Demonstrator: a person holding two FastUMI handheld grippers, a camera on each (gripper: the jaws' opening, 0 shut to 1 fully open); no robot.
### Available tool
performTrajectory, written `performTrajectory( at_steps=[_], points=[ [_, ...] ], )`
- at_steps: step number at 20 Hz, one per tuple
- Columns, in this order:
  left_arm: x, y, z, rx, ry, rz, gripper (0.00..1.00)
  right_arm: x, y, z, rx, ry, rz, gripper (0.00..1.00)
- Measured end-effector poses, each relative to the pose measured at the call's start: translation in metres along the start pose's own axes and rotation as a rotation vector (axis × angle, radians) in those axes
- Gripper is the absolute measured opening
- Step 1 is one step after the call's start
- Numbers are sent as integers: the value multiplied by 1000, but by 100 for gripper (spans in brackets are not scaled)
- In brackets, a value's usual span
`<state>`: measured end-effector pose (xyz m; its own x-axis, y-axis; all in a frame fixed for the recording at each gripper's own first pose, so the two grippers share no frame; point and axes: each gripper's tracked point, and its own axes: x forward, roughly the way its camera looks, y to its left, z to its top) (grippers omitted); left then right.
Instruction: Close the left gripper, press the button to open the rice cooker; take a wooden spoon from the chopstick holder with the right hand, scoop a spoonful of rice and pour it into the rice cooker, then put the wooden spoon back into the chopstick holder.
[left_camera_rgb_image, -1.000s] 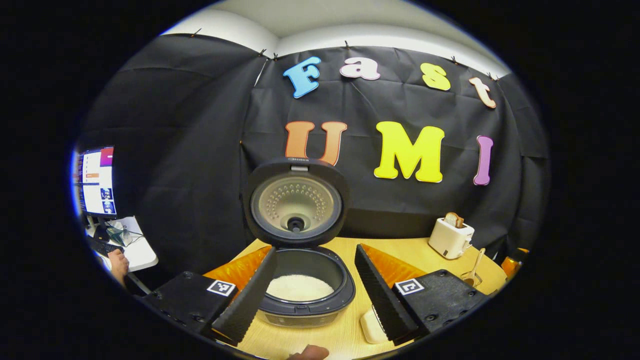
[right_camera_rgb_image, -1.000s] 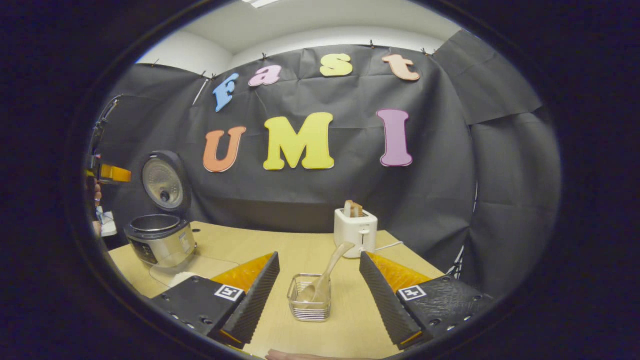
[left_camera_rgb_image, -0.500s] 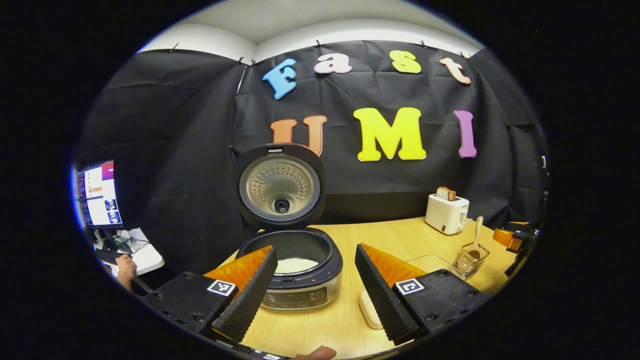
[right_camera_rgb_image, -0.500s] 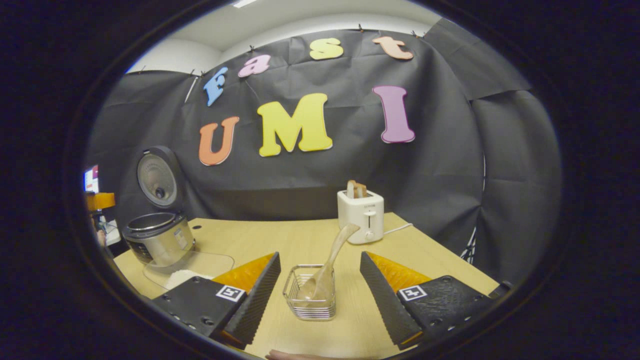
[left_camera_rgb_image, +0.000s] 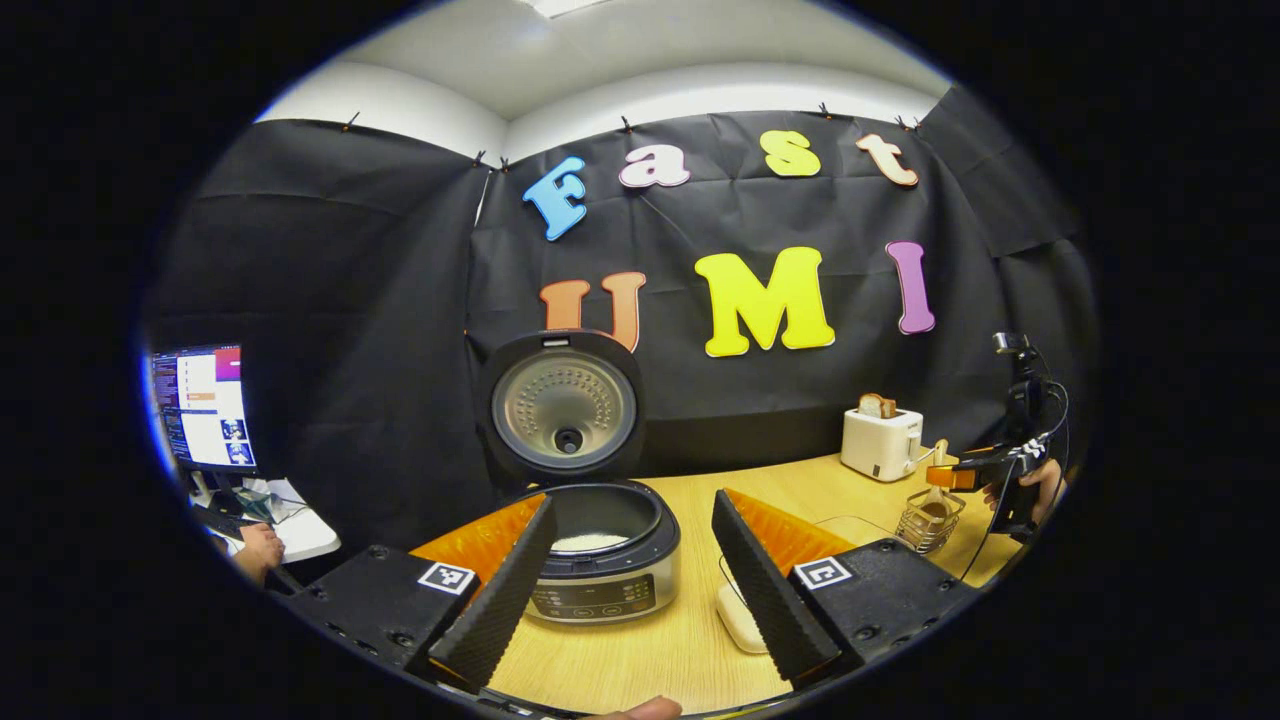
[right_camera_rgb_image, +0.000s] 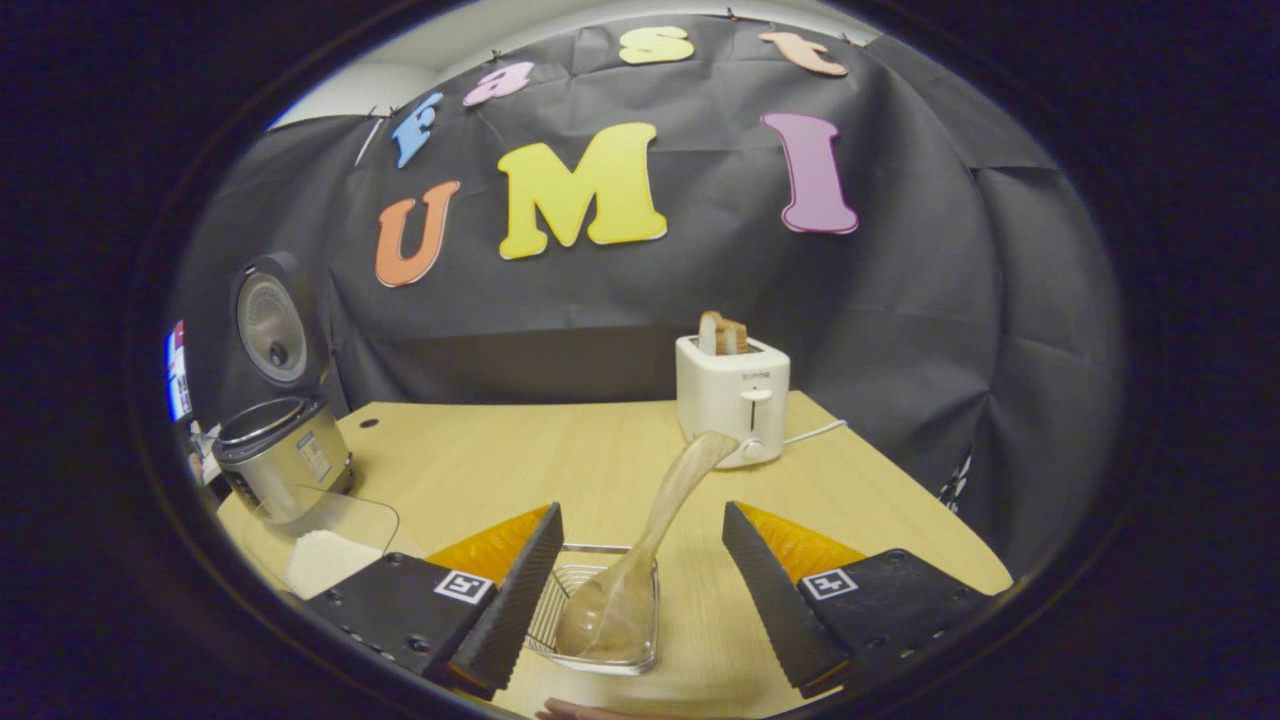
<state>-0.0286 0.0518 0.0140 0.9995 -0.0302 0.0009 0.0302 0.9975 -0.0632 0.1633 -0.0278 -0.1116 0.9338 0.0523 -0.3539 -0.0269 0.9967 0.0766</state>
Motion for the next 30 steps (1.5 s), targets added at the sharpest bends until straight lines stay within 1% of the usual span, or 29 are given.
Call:
performTrajectory(
  at_steps=[1,3,4,5,7,9,10,11,12,13,14,16,18,19,20,21,23,24,25,26,30],
  points=[
    [0,2,-1,-5,0,1,95,8,0,1,3,18,1,96],
    [1,8,-6,-25,18,6,95,24,-4,-5,36,71,-10,96],
    [0,11,-7,-33,24,13,100,31,-3,-5,57,95,2,96],
    [0,15,-7,-44,24,21,100,36,-4,-4,74,109,7,96],
    [2,25,-8,-75,25,37,99,49,-19,-9,117,153,-25,96],
    [4,33,-10,-114,30,54,100,63,-20,-13,159,206,-14,96],
    [4,36,-12,-129,34,58,100,68,-18,-16,176,222,-4,94],
    [4,37,-12,-139,38,59,100,73,-15,-15,192,226,7,94],
    [5,36,-13,-142,40,59,100,77,-15,-14,207,222,4,91],
    [6,35,-13,-140,42,59,100,79,-16,-15,224,228,-8,80],
    [6,33,-13,-135,41,56,100,79,-15,-15,237,238,-6,67],
    [8,28,-15,-122,48,46,100,82,-13,-20,252,269,-11,40],
    [9,24,-15,-116,48,40,99,84,-8,-26,293,310,10,23],
    [10,21,-16,-115,50,32,99,84,-8,-27,302,328,10,18],
    [10,18,-16,-113,51,24,99,82,-5,-26,302,332,14,19],
    [10,16,-16,-109,52,20,99,81,-5,-24,282,322,6,16],
    [11,18,-15,-102,50,23,100,71,0,-13,224,283,5,15],
    [10,18,-17,-103,52,24,99,64,1,-7,199,269,-9,15],
    [10,19,-17,-106,54,24,99,56,3,-1,174,250,-15,11],
    [10,18,-17,-110,54,24,100,50,6,4,153,234,-24,12],
    [7,19,-14,-122,45,17,100,20,21,44,57,145,-38,11]
  ],
)
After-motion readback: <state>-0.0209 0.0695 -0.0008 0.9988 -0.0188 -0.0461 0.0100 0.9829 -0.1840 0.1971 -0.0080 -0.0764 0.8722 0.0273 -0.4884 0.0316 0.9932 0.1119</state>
